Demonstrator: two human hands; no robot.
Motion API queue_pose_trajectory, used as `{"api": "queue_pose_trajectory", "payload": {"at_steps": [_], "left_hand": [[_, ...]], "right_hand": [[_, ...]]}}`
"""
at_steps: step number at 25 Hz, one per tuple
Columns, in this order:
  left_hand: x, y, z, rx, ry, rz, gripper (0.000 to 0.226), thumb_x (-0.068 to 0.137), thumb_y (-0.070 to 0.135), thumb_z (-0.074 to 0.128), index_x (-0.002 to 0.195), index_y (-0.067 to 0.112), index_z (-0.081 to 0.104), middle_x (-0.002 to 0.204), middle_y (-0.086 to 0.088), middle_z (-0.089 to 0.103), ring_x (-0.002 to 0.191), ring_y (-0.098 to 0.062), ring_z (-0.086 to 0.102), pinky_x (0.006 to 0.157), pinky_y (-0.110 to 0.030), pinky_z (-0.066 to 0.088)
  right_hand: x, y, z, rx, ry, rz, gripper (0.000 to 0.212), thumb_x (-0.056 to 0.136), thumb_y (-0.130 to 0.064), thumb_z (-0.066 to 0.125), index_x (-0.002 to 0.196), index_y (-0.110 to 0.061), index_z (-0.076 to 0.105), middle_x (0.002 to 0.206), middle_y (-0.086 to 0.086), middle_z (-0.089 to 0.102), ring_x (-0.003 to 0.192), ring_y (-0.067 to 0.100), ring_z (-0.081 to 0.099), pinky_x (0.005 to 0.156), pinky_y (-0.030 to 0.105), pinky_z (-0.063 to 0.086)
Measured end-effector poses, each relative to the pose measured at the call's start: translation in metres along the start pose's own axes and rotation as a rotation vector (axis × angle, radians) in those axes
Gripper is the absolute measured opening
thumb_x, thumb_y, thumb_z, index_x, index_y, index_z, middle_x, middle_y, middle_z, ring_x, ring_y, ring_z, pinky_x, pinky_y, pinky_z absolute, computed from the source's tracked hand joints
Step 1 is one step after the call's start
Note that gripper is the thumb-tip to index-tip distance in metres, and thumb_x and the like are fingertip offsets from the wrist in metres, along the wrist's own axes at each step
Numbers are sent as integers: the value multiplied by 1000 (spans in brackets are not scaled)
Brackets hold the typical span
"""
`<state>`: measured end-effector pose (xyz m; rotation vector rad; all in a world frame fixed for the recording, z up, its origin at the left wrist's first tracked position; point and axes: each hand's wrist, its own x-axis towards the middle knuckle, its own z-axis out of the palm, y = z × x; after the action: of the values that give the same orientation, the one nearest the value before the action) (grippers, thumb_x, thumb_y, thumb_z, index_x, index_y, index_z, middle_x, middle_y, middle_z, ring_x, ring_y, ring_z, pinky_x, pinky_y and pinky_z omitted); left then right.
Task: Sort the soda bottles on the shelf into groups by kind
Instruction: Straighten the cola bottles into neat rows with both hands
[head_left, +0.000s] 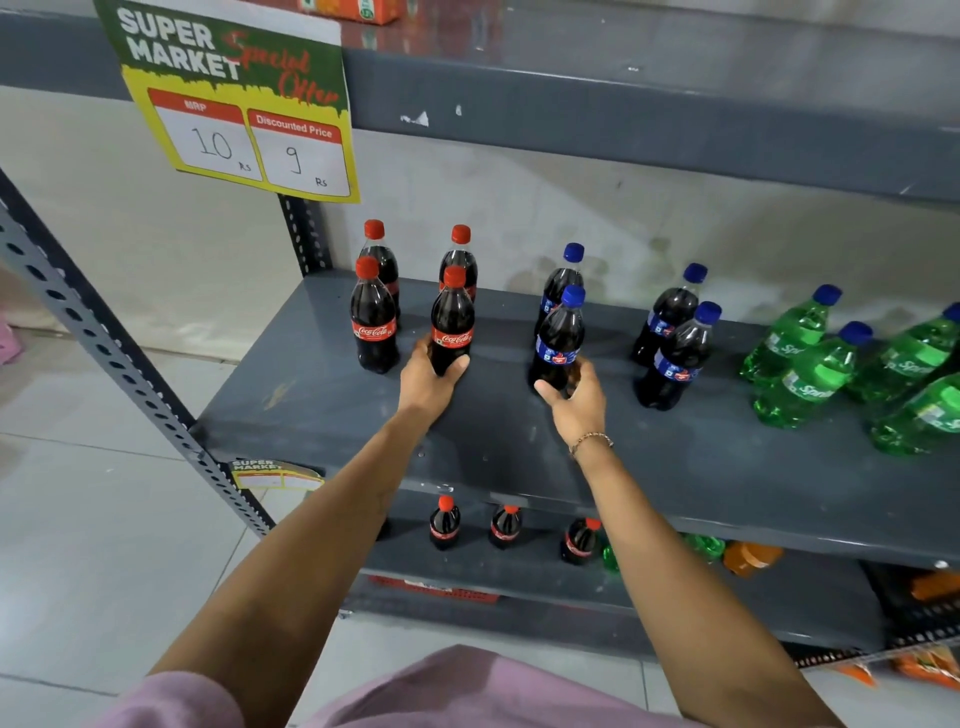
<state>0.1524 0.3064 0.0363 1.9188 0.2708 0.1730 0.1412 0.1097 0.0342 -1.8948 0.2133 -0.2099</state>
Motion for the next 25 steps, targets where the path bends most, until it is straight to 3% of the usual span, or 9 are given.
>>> {"api": "queue_pose_trajectory", "payload": {"at_steps": [5, 8, 10, 12, 15, 17, 20, 22, 25], "left_hand": [[-5, 5, -1, 27, -18, -15, 66, 85, 26, 67, 139, 9, 34, 135, -10, 53, 123, -26, 48, 94, -27, 35], [-22, 6, 6, -117, 151, -91, 66, 81, 15, 71, 135, 4, 35, 132, -13, 49, 120, -25, 48, 103, -31, 36], [-43, 5, 21, -153, 287, -97, 37, 82, 10, 70, 110, 7, 45, 104, -12, 54, 91, -20, 54, 96, -36, 44], [-56, 9, 40, -108, 222, -45, 27, 83, 13, 69, 99, 12, 47, 89, -4, 56, 74, -11, 52, 87, -38, 47], [-56, 22, 69, -84, -28, -23, 51, 79, 20, 74, 120, 7, 46, 116, -7, 58, 99, -13, 56, 91, -24, 43], [-51, 32, 86, -66, -122, -7, 76, 77, 23, 76, 136, 5, 34, 137, -7, 46, 124, -19, 46, 99, -26, 38], [-46, 42, 105, -53, -91, 48, 71, 73, 22, 78, 132, 12, 39, 123, 5, 53, 119, -19, 50, 86, -20, 41], [-44, 43, 113, -46, -52, 57, 63, 77, 21, 75, 130, 14, 42, 119, 3, 57, 114, -19, 53, 80, -18, 38], [-43, 41, 119, 10, -29, 27, 58, 81, 26, 71, 129, 12, 43, 123, -7, 59, 112, -23, 54, 81, -25, 37]], "right_hand": [[-3, -9, -3, 10, -44, 16, 62, 75, -11, 73, 128, -10, 41, 129, 8, 54, 117, 20, 51, 101, 30, 40], [-14, -4, -12, 25, -48, 27, 65, 73, -12, 75, 127, -6, 39, 124, 6, 50, 111, 17, 50, 97, 26, 40], [-24, 8, -27, 27, 96, 57, 47, 74, -12, 74, 112, -5, 47, 111, 13, 56, 98, 23, 57, 89, 29, 46], [-30, 20, -47, 71, 341, 78, 33, 73, -8, 74, 92, -9, 47, 96, 14, 53, 79, 27, 57, 85, 41, 49], [-22, 34, -84, 83, 571, 70, 42, 69, -8, 77, 95, -7, 45, 104, 11, 37, 81, 32, 52, 85, 49, 49], [-8, 38, -107, 72, 438, 70, 60, 68, -12, 80, 114, -2, 42, 119, 15, 36, 97, 26, 50, 91, 42, 48], [16, 39, -132, 41, 94, 84, 79, 69, -14, 80, 131, -6, 33, 136, 11, 41, 119, 20, 47, 98, 33, 43], [27, 40, -138, 13, 14, 66, 71, 70, -13, 78, 129, -8, 38, 133, 11, 50, 121, 22, 49, 102, 34, 42], [31, 42, -136, 35, 40, 53, 58, 73, -10, 75, 123, -11, 46, 124, 11, 60, 114, 22, 56, 97, 29, 42]]}}
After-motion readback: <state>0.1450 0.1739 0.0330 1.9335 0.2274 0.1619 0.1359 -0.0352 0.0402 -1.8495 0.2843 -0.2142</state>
